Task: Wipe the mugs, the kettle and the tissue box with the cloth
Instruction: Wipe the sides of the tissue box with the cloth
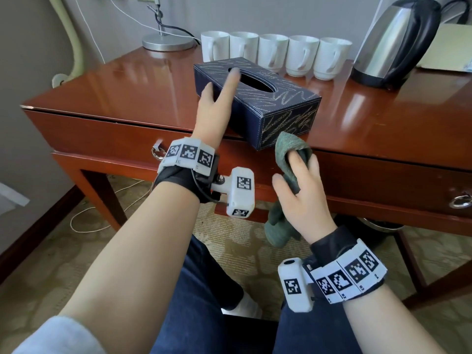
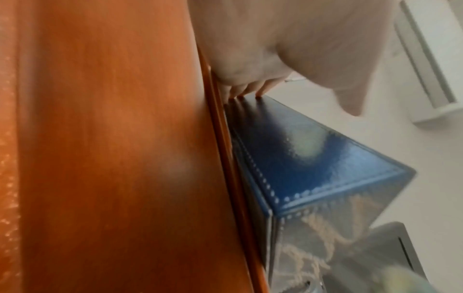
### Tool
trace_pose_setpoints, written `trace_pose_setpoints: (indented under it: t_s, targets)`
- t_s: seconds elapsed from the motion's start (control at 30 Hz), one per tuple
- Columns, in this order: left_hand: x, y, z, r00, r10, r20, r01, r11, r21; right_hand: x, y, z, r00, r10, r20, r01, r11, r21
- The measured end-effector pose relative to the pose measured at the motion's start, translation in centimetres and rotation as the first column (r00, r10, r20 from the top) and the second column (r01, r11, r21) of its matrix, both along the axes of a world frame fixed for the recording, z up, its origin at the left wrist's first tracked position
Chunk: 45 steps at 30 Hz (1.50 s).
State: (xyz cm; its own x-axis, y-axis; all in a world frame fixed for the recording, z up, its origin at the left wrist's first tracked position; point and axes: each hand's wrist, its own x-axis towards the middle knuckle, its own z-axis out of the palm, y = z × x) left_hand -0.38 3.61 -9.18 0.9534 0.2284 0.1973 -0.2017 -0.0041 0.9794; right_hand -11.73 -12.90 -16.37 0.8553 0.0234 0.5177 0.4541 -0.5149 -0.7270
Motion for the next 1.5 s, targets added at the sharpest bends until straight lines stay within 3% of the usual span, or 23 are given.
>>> trace_pose_setpoints:
  t_s: [0.13,0.23,0.33,0.53,0.7,0.9,1.2,1.5]
  targets:
    - [-0.2,-0.4,-1.2,0.979,-0.202,0.010,0.202,0.979,0.018,0.8,0.5,0.5,0.998,-0.053,-0.040,0.059,0.983,0.175]
    - [0.1,-0.3,-1.7,0.974,-0.226,0.024,0.223,0.971,0.084,1.5,1.1,1.0,0.983,-0.108,0.147,0.082,0.982,0.172]
    - [0.3,-0.2,-1.9,0.966,-0.255,0.049,0.250,0.964,0.095,1.8,1.8,0.9,0.960,-0.095,0.264,0.072,0.993,0.094]
    - [0.5,0.5,-1.6,0.947,-0.321,0.030,0.315,0.942,0.119,2.5,2.8,-0.5,0.962,-0.130,0.240,0.182,0.961,-0.209]
    - [-0.8,1.3,-0.8,0.899,-0.434,0.059,0.429,0.900,0.084,2.6,3.9,0.2,0.952,-0.154,0.264,0.239,0.914,-0.328]
    - [-1.5,1.0,-0.9,0.898,-0.437,0.039,0.436,0.899,0.034,2.2,4.1,0.6,0.915,-0.329,0.234,0.391,0.866,-0.312]
    - [-1.8,1.1,-0.8,0.880,-0.471,0.050,0.471,0.882,0.021,1.7,4.9,1.1,0.931,-0.266,0.249,0.351,0.841,-0.411]
    - [-1.6,0.9,-0.6,0.888,-0.454,0.073,0.453,0.891,0.036,1.7,5.0,1.0,0.933,-0.291,0.212,0.351,0.867,-0.353]
